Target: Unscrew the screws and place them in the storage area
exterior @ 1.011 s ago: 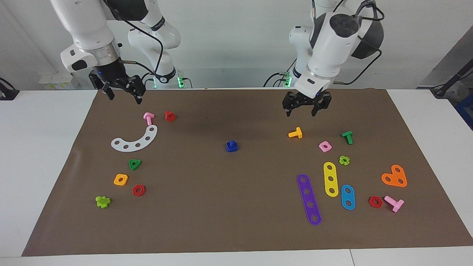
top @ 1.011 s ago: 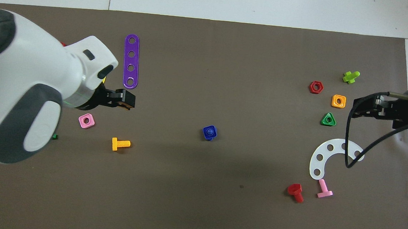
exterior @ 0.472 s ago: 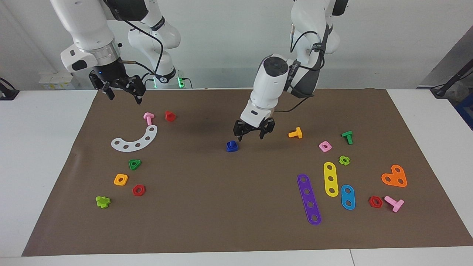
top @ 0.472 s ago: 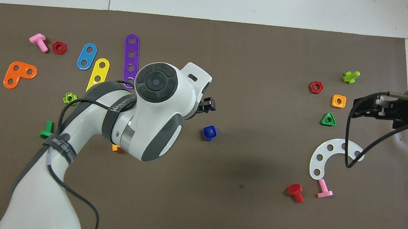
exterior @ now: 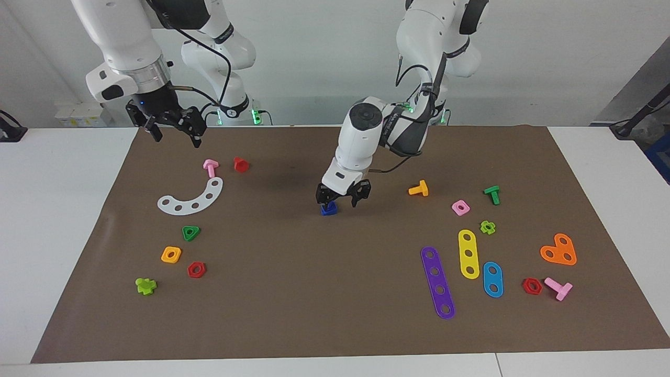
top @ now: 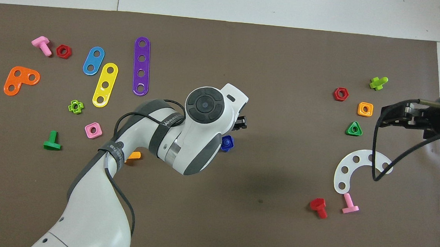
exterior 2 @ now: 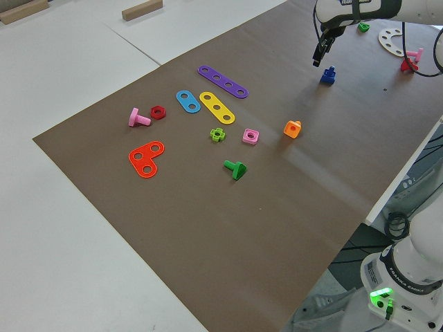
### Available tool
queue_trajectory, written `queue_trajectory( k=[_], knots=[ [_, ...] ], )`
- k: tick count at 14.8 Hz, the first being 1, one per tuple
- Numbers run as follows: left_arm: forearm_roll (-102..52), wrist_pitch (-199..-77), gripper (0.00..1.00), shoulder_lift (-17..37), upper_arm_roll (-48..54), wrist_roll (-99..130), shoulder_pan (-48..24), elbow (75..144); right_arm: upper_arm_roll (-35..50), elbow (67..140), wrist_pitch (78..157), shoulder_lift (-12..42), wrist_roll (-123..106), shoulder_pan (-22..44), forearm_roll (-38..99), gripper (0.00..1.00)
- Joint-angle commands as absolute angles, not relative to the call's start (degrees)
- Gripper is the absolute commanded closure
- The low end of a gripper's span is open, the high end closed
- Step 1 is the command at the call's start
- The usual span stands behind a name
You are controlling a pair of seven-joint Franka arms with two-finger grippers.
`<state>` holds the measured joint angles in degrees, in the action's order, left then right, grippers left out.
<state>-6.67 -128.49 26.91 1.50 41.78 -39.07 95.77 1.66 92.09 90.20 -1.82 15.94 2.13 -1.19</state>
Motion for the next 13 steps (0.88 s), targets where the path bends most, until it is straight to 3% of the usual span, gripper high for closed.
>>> queue_trajectory(
  k=[1, 13],
  knots=[
    [-6.2, -130.0, 0.18, 26.8, 0.4, 42.2, -41.0, 97.3, 1.8, 93.5, 90.1, -3.2, 14.2, 1.5, -0.1, 0.0],
    [-5.7, -131.2, 0.44, 26.2, 0.4, 42.1, -42.6, 101.1, 1.8, 93.5, 90.1, -3.3, 14.2, 1.5, -0.2, 0.0]
  ],
)
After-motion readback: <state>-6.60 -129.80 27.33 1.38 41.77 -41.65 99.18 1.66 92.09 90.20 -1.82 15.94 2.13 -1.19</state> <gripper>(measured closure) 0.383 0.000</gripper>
